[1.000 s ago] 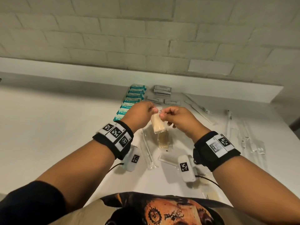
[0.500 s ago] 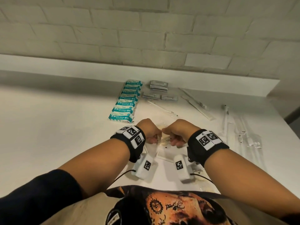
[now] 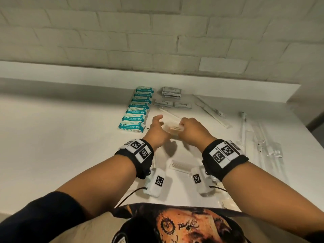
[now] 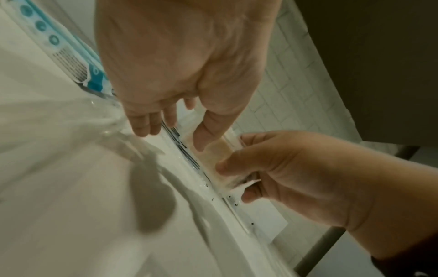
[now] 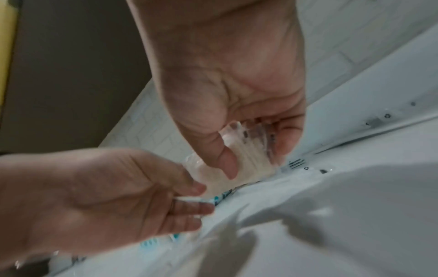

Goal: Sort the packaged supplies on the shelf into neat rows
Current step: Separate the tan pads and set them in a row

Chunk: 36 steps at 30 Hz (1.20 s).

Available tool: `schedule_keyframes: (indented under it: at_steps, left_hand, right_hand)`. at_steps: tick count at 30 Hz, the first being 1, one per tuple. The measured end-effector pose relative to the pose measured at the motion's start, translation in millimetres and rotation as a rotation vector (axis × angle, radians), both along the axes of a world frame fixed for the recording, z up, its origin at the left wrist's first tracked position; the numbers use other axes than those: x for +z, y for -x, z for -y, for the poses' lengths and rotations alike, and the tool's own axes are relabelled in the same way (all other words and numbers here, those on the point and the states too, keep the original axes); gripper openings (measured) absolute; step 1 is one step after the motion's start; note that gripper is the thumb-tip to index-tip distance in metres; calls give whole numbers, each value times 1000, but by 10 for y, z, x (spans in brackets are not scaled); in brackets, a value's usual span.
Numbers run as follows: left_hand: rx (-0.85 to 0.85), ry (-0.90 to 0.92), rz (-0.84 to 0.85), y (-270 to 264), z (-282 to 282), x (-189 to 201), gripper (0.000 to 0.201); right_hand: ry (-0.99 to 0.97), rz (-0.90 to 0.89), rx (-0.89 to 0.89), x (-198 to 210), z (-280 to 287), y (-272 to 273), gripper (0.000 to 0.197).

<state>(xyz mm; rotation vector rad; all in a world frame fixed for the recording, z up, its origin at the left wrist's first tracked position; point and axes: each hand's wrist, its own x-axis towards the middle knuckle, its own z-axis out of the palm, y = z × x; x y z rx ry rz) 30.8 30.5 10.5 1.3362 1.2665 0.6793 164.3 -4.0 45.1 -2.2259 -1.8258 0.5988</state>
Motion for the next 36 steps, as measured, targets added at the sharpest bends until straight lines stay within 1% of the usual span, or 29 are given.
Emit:
schedule_keyframes:
  at_steps: [1,3,6,8,14,19,21,24,26,28,29,32,34,36]
  left_hand:
    - [-26,-18,3,-8,-3,17,92]
    - [-93,-16,2,-44,15,9,95]
    - [-130,-17,-11,-80,27,-113,100]
    - [-127,-35,-11,-81,34,-172,95]
    - [-160,-86,-32,-164,90,-232,83]
    - [-174,-175,-133,-145,91,-311,63]
    - [-185,-195,-160,-151,78,-295,58]
    - [-193,-193,-206,-168,72,-251,57]
    - [-240,-174,-250,-216,-7,-221,57]
    - [-330,-171,-359,-280,-145,-108,60]
    - [-381,-186,-458,-325,-258,-27,61]
    - [-488,-279,-680,-431,-595,208,65]
    - [-582,-384,-885,-476,-781,251,71]
    - [-668,-469,-1102,-480,-896,168,73]
  right_hand:
    - [-8,67,39,-32,-2,-2,37]
    - [41,167,125,-165,-2,8,40]
    - [65,212,160,-263,25,-27,46]
    - [70,213,166,-265,31,-72,47]
    - [102,205,249,-269,84,-48,42]
    - [102,230,263,-285,110,-24,42]
    - [64,289,264,-286,100,3,40]
    - [-40,422,314,-266,70,28,35]
    - [-41,412,311,-231,25,-21,30]
    - [-17,364,265,-187,-1,-120,26]
    - [-2,337,224,-154,-17,-205,25]
    - [51,230,67,-111,-36,-539,24]
    - [57,153,-51,-70,-49,-761,22]
    - [41,67,-140,-40,-65,-920,22]
